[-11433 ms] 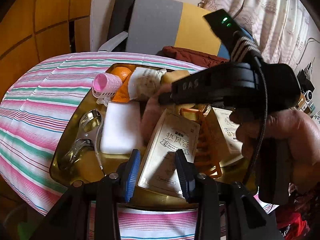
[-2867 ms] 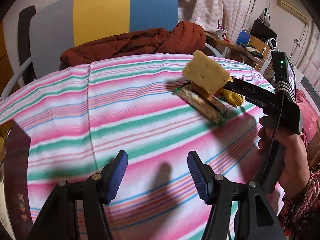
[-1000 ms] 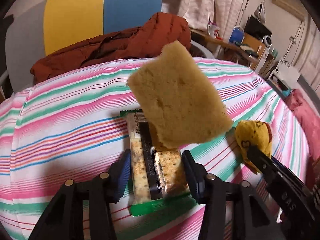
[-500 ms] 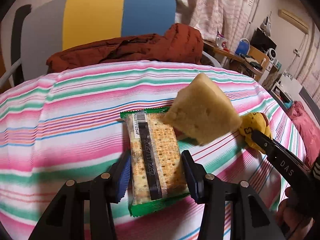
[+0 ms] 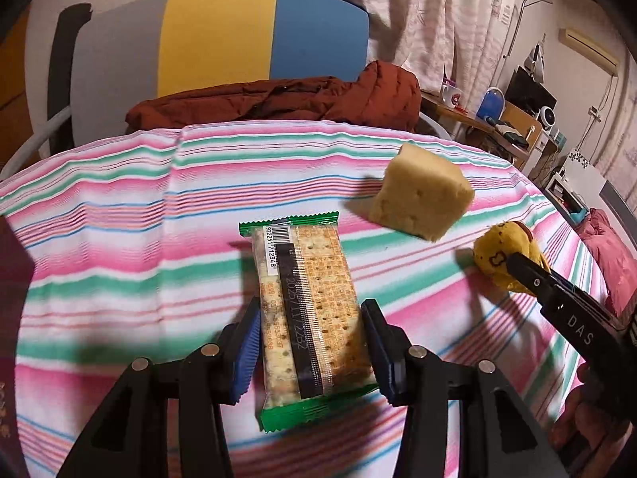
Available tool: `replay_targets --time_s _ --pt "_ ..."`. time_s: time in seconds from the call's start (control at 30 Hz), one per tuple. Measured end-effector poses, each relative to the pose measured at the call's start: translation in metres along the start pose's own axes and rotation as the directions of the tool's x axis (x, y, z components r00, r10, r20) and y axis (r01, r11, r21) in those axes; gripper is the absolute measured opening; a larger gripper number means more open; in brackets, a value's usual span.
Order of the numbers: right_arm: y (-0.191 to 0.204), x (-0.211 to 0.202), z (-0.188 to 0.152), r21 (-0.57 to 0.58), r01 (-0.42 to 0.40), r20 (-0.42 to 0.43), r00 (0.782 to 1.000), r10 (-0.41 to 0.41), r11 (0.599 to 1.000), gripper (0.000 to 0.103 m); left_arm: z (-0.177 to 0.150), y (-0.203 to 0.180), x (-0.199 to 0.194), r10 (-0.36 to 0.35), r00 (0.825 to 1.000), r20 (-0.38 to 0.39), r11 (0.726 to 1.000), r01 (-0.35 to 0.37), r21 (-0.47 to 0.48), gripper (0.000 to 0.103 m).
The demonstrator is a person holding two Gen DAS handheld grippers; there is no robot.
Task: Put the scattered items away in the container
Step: 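Grasp the green-wrapped snack bar with the left gripper, pushing the sponge aside, then carry the snack bar and towel over the gold tray with both grippers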
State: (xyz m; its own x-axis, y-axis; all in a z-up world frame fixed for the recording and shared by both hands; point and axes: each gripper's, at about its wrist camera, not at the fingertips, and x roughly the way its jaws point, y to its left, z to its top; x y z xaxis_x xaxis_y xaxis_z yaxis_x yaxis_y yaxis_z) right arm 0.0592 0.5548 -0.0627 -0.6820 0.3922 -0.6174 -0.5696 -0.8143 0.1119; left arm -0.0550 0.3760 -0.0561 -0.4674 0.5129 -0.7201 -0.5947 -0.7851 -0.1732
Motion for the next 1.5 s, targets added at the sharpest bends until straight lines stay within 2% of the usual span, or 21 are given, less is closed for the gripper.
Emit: replay_targets --time_s 0.1,0.3,0.37,0.5,0.73,0.9,1.0,1.2,1.5 --pt "0.012 -0.007 -0.006 -0.024 -0.019 0.001 1.000 0.019 1.000 0.041 -0.012 0.011 -0.013 0.008 1.000 0.017 1.000 -0.008 0.011 0.049" --pt "0.032 -0.022 -0.018 -0.002 -0.100 -0.019 0.995 0.099 0.995 0.040 -0.026 0.038 -0.031 -0.004 1.000 0.028 0.997 0.006 -0.072 0.049" --pt "0.040 -0.026 -0.024 0.008 -0.136 -0.038 0.990 0.136 0.991 0.040 -0.030 0.040 -0.036 0.012 1.000 0.023 0.997 -0.010 -0.081 0.049" --pt "0.057 -0.036 -0.036 0.019 -0.190 -0.069 0.979 0.191 0.982 0.040 -0.045 0.052 -0.048 -0.010 1.000 0.021 0.992 0.013 -0.127 0.049" --pt "0.085 -0.057 -0.055 0.043 -0.281 -0.109 0.953 0.284 0.959 0.040 -0.064 0.063 -0.077 -0.028 0.999 0.023 0.990 0.031 -0.140 0.049" --pt "0.110 -0.071 -0.063 0.038 -0.334 -0.131 0.933 0.336 0.942 0.040 -0.066 0.065 -0.111 -0.036 0.996 0.079 0.995 0.043 -0.089 0.049" --pt "0.126 -0.080 -0.065 0.036 -0.372 -0.140 0.917 0.374 0.927 0.040 -0.070 0.074 -0.133 -0.018 0.994 0.109 0.997 0.025 -0.068 0.049" --pt "0.169 -0.102 -0.068 -0.004 -0.465 -0.156 0.875 0.459 0.885 0.040 -0.080 0.113 -0.170 0.023 0.992 0.126 0.994 -0.010 -0.107 0.049" --pt "0.259 -0.128 -0.070 -0.121 -0.611 -0.204 0.787 0.582 0.783 0.040 -0.090 0.181 -0.227 0.128 0.976 0.173 0.975 -0.092 -0.204 0.049"
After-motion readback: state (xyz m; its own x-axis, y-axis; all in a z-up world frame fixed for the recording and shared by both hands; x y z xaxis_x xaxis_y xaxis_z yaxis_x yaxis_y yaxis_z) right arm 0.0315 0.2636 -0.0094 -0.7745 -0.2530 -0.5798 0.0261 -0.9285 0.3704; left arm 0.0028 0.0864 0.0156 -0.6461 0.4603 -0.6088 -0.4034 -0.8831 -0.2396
